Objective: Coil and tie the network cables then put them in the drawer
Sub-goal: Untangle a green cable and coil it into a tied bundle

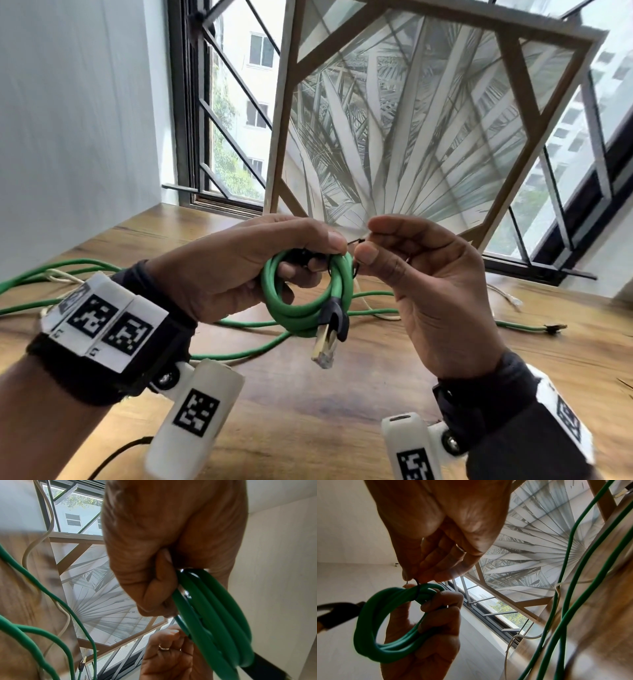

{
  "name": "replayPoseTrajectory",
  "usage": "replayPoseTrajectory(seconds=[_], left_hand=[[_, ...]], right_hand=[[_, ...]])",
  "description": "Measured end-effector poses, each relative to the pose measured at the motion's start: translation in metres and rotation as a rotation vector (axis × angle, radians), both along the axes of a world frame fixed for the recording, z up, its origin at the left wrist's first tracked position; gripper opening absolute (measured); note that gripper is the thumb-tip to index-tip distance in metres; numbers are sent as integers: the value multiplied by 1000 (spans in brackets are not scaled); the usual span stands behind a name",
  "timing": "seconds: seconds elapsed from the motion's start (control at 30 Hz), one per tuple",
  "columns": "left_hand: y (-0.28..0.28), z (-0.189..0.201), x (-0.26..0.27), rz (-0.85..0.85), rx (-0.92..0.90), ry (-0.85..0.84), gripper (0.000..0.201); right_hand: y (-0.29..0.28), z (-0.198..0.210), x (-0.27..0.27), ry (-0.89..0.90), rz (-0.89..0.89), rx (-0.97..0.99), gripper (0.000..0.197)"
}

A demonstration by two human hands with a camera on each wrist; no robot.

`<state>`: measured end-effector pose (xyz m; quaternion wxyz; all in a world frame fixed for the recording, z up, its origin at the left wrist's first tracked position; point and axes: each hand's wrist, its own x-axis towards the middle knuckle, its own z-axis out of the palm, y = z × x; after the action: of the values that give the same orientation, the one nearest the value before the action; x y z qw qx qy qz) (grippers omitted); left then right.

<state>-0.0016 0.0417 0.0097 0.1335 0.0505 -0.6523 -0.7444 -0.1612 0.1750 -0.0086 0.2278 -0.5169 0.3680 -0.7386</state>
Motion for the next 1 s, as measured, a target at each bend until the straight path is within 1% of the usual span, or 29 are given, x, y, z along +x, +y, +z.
replayPoseTrajectory(seconds=[0.2,0.7,1.0], left_hand=[[0,-1,1,-3,-4,-11,16],[0,1,2,3,-19,-40,14],[-1,0,1,-11,-30,-73,17]], right_hand=[[2,1,0,25,3,1,29],[1,-1,0,38,12,-3,29],[6,3,-3,133,-8,27,30]])
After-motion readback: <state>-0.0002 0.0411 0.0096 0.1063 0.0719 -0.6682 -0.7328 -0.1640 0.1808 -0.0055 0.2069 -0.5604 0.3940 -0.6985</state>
